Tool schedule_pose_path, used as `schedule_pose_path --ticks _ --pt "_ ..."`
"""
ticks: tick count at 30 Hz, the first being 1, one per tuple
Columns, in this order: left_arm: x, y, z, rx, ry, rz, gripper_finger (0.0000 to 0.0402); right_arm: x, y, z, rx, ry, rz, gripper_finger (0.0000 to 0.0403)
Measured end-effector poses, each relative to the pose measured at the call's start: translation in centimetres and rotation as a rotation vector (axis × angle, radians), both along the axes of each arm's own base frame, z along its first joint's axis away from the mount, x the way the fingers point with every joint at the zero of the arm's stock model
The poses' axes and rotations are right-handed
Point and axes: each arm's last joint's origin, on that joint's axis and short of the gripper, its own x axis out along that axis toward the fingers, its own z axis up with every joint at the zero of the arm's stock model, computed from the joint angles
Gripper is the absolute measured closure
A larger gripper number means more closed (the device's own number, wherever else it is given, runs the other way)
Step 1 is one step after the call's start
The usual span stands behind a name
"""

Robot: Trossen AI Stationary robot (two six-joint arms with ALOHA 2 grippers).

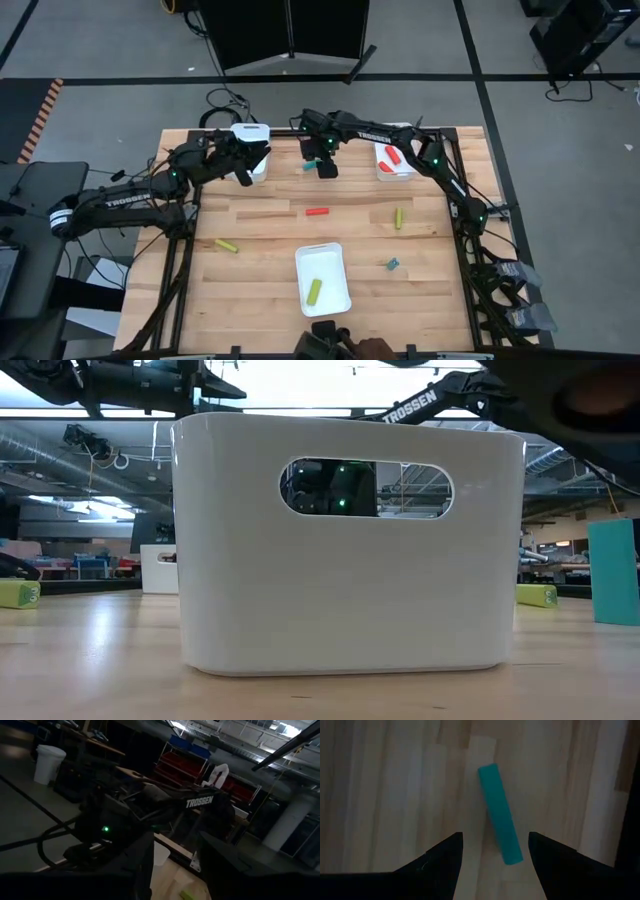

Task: Sort blocks
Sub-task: Put the bottom blue block into the top left white bin

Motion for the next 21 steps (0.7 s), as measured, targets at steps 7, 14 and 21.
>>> schedule_pose_path --ticks 7,14,21 --pt "0.0 0.0 0.0 0.001 0.000 -0.003 0.0245 -0.7 -0.4 -0.1 -0.002 0.047 0.003 0.0165" --pt "0.0 0.0 0.0 0.001 -0.001 -0.003 0.0245 -1.9 -1.0 4.2 -0.011 -0.052 -0.048 0.0171" --pt "0.0 0.0 0.0 0.003 0.000 -0.003 0.0245 -4.7 -1.9 7.4 0.108 -0.086 -0.127 0.0180"
